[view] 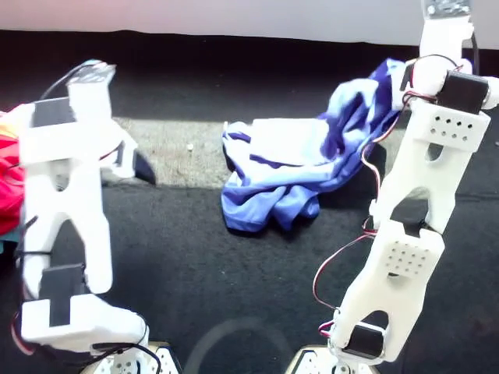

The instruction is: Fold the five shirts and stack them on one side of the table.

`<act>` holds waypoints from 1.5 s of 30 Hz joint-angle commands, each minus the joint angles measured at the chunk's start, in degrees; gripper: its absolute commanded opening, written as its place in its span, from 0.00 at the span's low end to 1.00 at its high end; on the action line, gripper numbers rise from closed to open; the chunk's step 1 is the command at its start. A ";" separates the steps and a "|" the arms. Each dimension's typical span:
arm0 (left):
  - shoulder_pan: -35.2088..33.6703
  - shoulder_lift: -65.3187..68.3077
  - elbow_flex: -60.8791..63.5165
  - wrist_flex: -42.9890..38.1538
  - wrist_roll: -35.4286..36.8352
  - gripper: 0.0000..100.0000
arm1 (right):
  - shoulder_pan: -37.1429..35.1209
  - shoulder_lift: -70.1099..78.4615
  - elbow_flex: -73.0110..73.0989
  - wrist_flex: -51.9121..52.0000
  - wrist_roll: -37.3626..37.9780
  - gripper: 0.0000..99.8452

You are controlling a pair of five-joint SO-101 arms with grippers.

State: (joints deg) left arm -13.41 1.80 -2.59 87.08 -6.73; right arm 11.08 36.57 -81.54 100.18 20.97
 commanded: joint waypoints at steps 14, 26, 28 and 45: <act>10.59 26.51 -28.53 7.56 5.10 0.31 | 11.47 -1.63 1.98 0.84 1.76 0.20; 10.86 27.12 -35.38 11.25 5.10 0.31 | -5.67 4.00 5.67 0.22 -4.04 0.20; 10.51 27.12 -35.30 11.43 5.10 0.31 | -8.84 7.96 5.76 -1.80 -4.04 0.20; 6.20 27.03 -31.69 13.27 5.10 0.31 | -19.47 16.57 5.76 -4.35 -3.96 0.20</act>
State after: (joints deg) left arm -6.55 29.32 -34.07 100.00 -1.80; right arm -7.65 52.84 -75.65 96.84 17.27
